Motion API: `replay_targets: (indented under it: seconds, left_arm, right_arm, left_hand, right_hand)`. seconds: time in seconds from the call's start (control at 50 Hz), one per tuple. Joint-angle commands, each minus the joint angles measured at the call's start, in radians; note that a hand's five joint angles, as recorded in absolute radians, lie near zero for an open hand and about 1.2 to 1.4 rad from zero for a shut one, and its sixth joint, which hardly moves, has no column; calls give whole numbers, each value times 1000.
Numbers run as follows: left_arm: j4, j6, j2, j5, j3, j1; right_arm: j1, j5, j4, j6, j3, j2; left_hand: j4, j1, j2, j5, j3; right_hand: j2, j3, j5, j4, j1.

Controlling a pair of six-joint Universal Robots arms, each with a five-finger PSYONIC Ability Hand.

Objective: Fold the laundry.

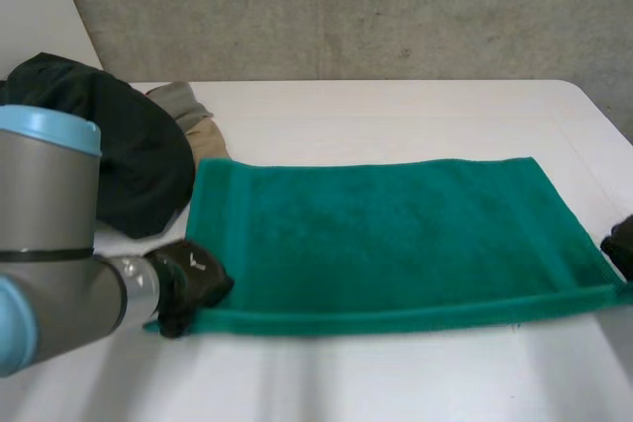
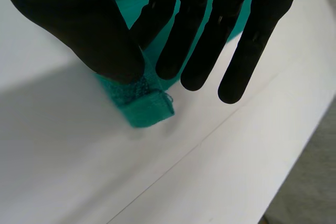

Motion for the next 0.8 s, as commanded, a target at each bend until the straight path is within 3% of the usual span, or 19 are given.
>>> replay_targets:
  seconds: [0.02, 0.22, 0.32, 0.46, 0.48, 0.52, 0.54, 0.56, 0.66, 0.8]
  left_arm:
    - [125, -38, -173, -79, 286, 1]
    - [203, -49, -442, -105, 732, -13]
    - [209, -40, -579, -128, 929, -27]
    - [202, -11, -780, -173, 1208, -41]
    - [202, -8, -794, -174, 1223, -44]
    - [205, -3, -817, -182, 1249, -48]
    - [206, 4, -832, -189, 1268, -53]
    - [209, 7, -839, -196, 1274, -56]
    - [266, 11, -846, -249, 1285, -60]
    - [297, -32, -768, -280, 1178, -74]
  right_arm:
    - [90, 4, -203, 186, -137, 129]
    - [209, 93, -439, 388, -402, 358]
    - [250, 157, -550, 410, -522, 458]
    - [317, 170, -704, 410, -666, 608]
    - [322, 174, -723, 408, -681, 627]
    - [331, 182, -751, 408, -712, 667]
    - [342, 194, -772, 407, -745, 705]
    - [345, 203, -780, 407, -761, 724]
    - [350, 237, -772, 436, -835, 790]
    - [341, 223, -668, 586, -821, 762]
  left_hand:
    - [197, 225, 200, 235, 203]
    - [197, 225, 200, 235, 203]
    - [197, 225, 200, 235, 203]
    - [197, 225, 200, 235, 203]
    - [8, 36, 12, 46, 14]
    - [-531, -503, -527, -493, -525]
    - [-926, -898, -923, -888, -920]
    - [-1025, -997, -1021, -987, -1019]
    - [-1025, -997, -1021, -987, -1019]
    - [-1025, -997, -1021, -987, -1019]
  right_hand:
    - [212, 214, 194, 207, 258]
    - [212, 214, 194, 207, 258]
    - [212, 214, 194, 207, 258]
    - [212, 214, 194, 207, 258]
    - [75, 77, 57, 70, 121]
    - [-665, -664, -683, -671, -619]
    - [-1010, -1008, -1027, -1015, -963]
    - [-1010, -1008, -1027, -1015, -963]
    - [-1010, -1008, -1027, -1015, -963]
    - [-1010, -1008, -1027, -1015, -963]
